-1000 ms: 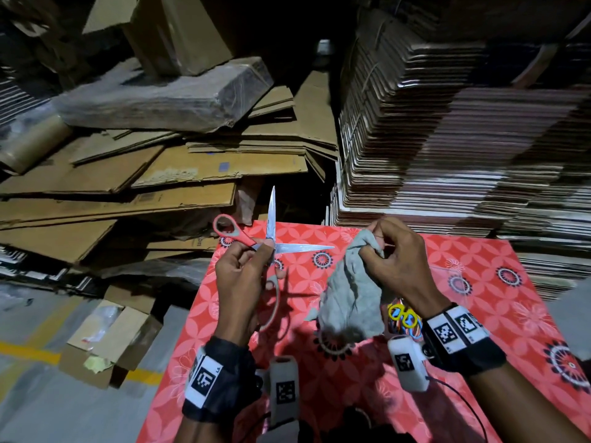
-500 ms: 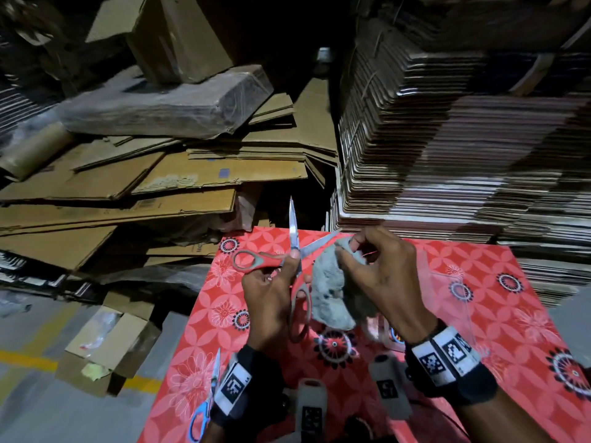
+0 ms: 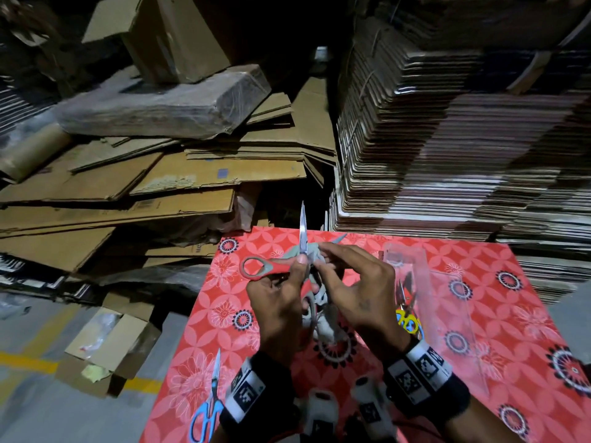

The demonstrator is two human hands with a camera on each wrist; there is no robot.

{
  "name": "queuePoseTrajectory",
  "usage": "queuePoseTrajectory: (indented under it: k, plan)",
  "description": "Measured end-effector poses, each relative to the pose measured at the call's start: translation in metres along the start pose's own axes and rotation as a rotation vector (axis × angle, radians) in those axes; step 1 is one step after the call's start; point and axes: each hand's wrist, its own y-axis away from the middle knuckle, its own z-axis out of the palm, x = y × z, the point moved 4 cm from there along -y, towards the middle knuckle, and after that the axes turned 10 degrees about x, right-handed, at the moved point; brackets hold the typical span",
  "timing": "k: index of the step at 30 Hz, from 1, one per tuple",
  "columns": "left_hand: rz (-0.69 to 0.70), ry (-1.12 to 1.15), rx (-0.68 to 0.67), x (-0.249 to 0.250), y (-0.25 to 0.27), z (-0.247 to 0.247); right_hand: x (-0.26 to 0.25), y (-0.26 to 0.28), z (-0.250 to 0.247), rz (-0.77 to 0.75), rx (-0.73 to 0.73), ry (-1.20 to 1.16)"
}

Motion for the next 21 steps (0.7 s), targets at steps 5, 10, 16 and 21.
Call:
queuePoseTrajectory:
  k: [5,10,16,21]
  plan:
    - [0.081,-0.038,-0.016,0.010,0.006,0.002,0.006,-0.011,-0.005,0.048,0.015,0.019]
    - [0.101,-0.022,-0.037,0.012,0.008,0.008,-0.002,-0.008,-0.004,0.046,0.021,0.011]
    - [0.022,-0.043,-0.030,0.010,0.011,0.003,0.013,-0.018,-0.009,0.133,0.012,-0.009]
    - [0.044,-0.018,-0.031,0.015,0.015,0.006,0.007,-0.011,-0.009,0.158,0.010,-0.011]
